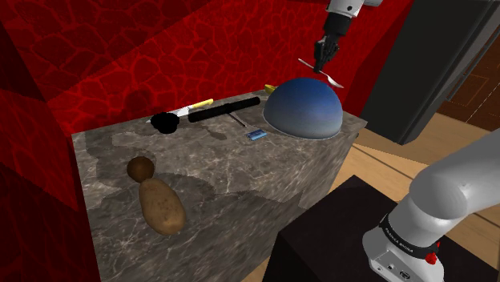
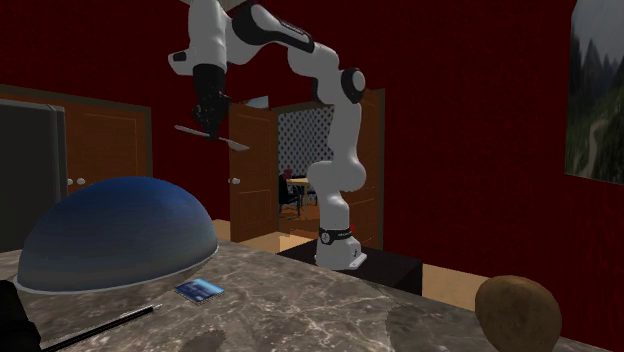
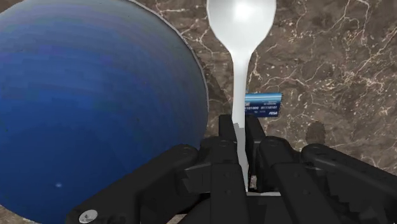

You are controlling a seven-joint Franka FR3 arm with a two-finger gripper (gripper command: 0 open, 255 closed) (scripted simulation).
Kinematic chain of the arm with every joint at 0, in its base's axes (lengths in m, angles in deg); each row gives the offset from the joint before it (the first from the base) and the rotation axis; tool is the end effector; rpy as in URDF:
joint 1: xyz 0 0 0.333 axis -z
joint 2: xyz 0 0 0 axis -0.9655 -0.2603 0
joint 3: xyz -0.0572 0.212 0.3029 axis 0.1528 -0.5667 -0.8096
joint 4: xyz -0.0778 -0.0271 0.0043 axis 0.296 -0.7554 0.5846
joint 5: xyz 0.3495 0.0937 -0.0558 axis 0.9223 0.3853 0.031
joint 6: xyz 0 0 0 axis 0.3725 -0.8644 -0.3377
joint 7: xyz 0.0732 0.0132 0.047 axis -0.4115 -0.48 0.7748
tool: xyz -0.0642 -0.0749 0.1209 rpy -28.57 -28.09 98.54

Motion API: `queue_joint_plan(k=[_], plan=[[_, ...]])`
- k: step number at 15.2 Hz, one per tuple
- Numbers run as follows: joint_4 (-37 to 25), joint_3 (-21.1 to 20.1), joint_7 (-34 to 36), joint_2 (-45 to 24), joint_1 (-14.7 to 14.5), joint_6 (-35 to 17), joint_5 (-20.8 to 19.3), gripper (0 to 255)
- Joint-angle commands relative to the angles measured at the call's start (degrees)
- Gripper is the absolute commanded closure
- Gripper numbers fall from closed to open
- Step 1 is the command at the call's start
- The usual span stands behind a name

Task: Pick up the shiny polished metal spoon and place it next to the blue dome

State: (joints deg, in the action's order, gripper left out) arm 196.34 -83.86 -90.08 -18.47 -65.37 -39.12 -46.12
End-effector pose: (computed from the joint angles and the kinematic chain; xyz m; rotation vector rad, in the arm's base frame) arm 0.4183 -0.0551 0.6159 -2.9797 -0.1170 -0.0996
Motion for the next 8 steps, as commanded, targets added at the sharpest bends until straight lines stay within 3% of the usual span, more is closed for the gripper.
queue_joint_plan(k=[1,8], plan=[[-0.9,2.1,-3.2,-0.8,1.2,0.6,-0.5,255],[-5.3,8.5,-12.8,-4.6,4.8,2.7,-1.7,255]])
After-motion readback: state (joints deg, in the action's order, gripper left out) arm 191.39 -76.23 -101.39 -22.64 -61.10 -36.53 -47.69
